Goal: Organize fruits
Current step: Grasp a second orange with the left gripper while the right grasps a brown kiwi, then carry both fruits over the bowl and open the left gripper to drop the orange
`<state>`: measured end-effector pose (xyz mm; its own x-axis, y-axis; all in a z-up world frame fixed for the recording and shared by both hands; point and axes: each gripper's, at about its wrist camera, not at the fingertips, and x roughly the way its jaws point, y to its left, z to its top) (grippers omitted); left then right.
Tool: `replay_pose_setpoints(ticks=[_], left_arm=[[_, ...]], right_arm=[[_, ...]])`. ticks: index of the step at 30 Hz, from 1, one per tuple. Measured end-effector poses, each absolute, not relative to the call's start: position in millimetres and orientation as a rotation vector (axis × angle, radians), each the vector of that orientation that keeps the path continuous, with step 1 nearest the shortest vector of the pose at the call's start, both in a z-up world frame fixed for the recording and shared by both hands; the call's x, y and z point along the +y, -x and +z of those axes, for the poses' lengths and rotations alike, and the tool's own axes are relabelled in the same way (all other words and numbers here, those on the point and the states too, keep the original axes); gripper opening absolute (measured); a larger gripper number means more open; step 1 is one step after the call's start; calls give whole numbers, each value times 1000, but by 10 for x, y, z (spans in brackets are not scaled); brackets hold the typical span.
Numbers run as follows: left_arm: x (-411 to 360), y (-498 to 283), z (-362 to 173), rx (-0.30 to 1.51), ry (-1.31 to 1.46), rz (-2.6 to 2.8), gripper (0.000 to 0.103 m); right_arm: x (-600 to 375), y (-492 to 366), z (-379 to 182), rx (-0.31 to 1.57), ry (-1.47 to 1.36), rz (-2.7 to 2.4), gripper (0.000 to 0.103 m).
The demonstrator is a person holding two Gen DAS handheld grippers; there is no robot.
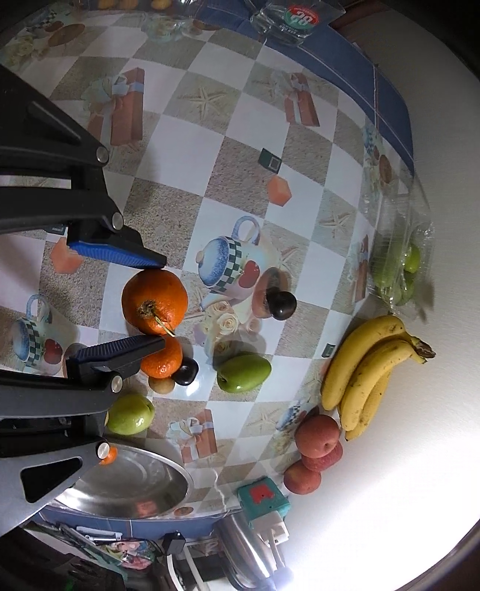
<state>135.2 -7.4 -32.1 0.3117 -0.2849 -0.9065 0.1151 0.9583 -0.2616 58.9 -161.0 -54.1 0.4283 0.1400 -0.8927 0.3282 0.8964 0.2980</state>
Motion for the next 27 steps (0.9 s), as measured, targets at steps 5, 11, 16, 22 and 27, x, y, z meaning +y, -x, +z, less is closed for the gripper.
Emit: replay_pose_setpoints(ticks=[5,11,16,22,27], left_arm=[[-133,-1323,-251,1206,146,-276,39],[-273,-1253,-197,1199,125,-311,39],[-513,-1154,-157,1188,68,-353,39],[-841,-998,-129,1180,-2,-426,39],[-1072,-868,-100,1167,-41,-489,39]], right_arm=[[-1817,-495,-464,1101,-510,-173,27],[-2096,-392,-436,1078,-557,-259,27],[-2321,-279,-423,1060,-612,-302,27],[-2563,-137,-412,1035,-644,-381,27],[-2801,12,-471,1023,-705,-446,27]])
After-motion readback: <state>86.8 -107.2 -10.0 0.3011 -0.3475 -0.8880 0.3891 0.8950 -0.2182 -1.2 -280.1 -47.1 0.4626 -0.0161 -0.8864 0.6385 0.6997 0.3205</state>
